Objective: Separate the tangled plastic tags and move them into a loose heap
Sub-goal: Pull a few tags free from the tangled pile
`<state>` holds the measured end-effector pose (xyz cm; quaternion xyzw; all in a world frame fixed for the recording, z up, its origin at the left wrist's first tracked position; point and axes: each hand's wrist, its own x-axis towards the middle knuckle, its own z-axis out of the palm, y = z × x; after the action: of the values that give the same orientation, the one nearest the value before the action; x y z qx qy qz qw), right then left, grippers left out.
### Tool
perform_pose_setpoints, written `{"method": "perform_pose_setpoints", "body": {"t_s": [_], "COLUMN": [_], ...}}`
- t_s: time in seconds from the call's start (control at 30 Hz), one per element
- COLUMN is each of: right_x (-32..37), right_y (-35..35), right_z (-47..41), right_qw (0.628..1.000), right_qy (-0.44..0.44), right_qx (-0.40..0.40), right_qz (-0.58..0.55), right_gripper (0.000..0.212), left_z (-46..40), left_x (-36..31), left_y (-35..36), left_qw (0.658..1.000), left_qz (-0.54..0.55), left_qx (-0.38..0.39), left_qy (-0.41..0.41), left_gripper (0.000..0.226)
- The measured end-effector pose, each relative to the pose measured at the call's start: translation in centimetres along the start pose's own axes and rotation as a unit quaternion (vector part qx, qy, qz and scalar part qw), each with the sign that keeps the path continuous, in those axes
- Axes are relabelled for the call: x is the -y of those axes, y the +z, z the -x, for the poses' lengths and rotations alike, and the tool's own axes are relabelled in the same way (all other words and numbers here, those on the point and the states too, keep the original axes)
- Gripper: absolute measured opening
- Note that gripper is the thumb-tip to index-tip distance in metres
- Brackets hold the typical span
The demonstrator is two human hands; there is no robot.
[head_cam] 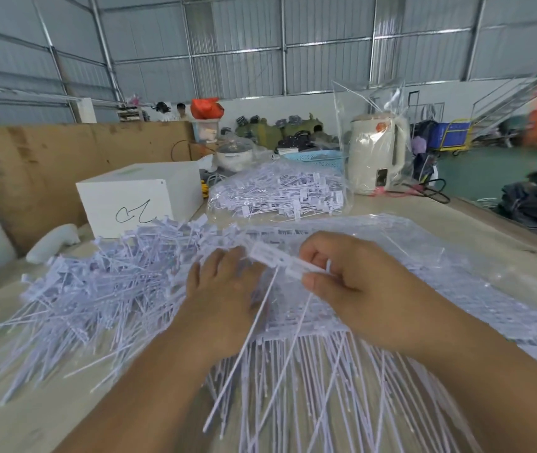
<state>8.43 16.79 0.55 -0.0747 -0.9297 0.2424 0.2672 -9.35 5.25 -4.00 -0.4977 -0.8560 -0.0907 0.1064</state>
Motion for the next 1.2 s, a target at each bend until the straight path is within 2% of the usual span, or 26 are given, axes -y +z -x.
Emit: {"method": "perform_pose_setpoints", "body": {"t_s": [0.03, 0.1, 0.17, 0.2, 0.27, 0.3, 0.33, 0.43, 0.47, 0.6, 0.7, 0.77, 0.83, 0.9, 1.03, 1.07, 1.1, 1.13, 1.2], "right_x": [-0.1, -0.1, -0.3, -0.4, -0.3, -0.3, -0.2, -0.2, -0.3, -0.9, -1.1, -1.1, -1.1, -0.8, -1.5, -1.7, -1.9, -1.9, -1.2], "right_y": [-0.1, -0.1, 0.0, 0.0, 0.0, 0.0, 0.0, -0.1, -0.2, -0.2, 0.0, -0.2, -0.2, 0.1, -0.2, -0.7, -1.1, -1.3, -0.7], "right_z": [0.1, 0.1, 0.0, -0.1, -0.2, -0.1, -0.1, -0.2, -0.2, -0.2, -0.1, -0.1, -0.1, -0.3, -0.9, -1.0, -0.9, -0.7, -0.2], "right_qw": [1.000, 1.000, 0.999, 0.999, 0.998, 0.997, 0.997, 0.998, 0.999, 0.998, 0.986, 0.977, 0.976, 0.981, 0.957, 0.952, 0.955, 0.967, 0.985], "right_qy": [-0.005, -0.012, -0.018, -0.019, -0.011, -0.009, -0.011, -0.016, -0.015, 0.010, 0.062, 0.079, 0.077, 0.066, 0.092, 0.093, 0.086, 0.076, 0.056], "right_qx": [-0.012, -0.027, -0.027, -0.015, 0.021, 0.040, 0.054, 0.054, 0.046, 0.047, 0.094, 0.115, 0.082, 0.019, -0.165, -0.187, -0.182, -0.147, -0.024], "right_qz": [-0.005, -0.006, 0.017, 0.033, 0.055, 0.059, 0.058, 0.025, 0.013, -0.045, -0.123, -0.163, -0.186, -0.179, -0.221, -0.224, -0.216, -0.195, -0.161], "right_gripper": [0.007, 0.004, 0.005, 0.007, 0.008, 0.007, 0.009, 0.011, 0.008, 0.006, 0.011, 0.017, 0.023, 0.030, 0.033, 0.034, 0.035, 0.033, 0.019], "left_z": [-0.2, -0.4, -0.2, 0.1, 0.8, 1.1, 1.4, 1.6, 1.5, 1.6, 1.9, 1.9, 1.9, 1.9, 1.5, 1.4, 1.3, 1.3, 1.3], "left_x": [0.0, -0.3, -0.9, -1.2, -2.0, -2.3, -2.6, -3.1, -3.1, -3.0, -3.5, -3.9, -4.4, -5.2, -5.1, -4.7, -4.4, -4.3, -4.6], "left_y": [0.2, -0.1, -1.0, -1.7, -3.2, -3.6, -3.8, -3.7, -3.6, -4.1, -4.3, -4.2, -4.1, -3.9, -4.0, -4.1, -4.1, -3.9, -3.4], "left_qw": [1.000, 0.994, 0.955, 0.917, 0.841, 0.823, 0.826, 0.875, 0.876, 0.826, 0.781, 0.764, 0.751, 0.713, 0.555, 0.545, 0.560, 0.589, 0.656], "left_qz": [0.000, 0.019, 0.179, 0.299, 0.488, 0.529, 0.535, 0.471, 0.473, 0.562, 0.624, 0.644, 0.657, 0.692, 0.811, 0.817, 0.807, 0.787, 0.741], "left_qx": [-0.009, -0.105, -0.230, -0.259, -0.234, -0.206, -0.176, -0.108, -0.094, -0.037, -0.022, -0.030, -0.056, -0.094, -0.157, -0.161, -0.159, -0.153, -0.123], "left_qy": [-0.004, 0.015, 0.051, 0.045, 0.022, 0.022, 0.029, 0.026, 0.018, 0.009, -0.002, -0.020, -0.043, -0.061, -0.097, -0.099, -0.099, -0.098, -0.079], "left_gripper": [0.060, 0.051, 0.035, 0.030, 0.029, 0.029, 0.027, 0.014, 0.014, 0.021, 0.015, 0.013, 0.015, 0.018, 0.017, 0.018, 0.019, 0.021, 0.029]}}
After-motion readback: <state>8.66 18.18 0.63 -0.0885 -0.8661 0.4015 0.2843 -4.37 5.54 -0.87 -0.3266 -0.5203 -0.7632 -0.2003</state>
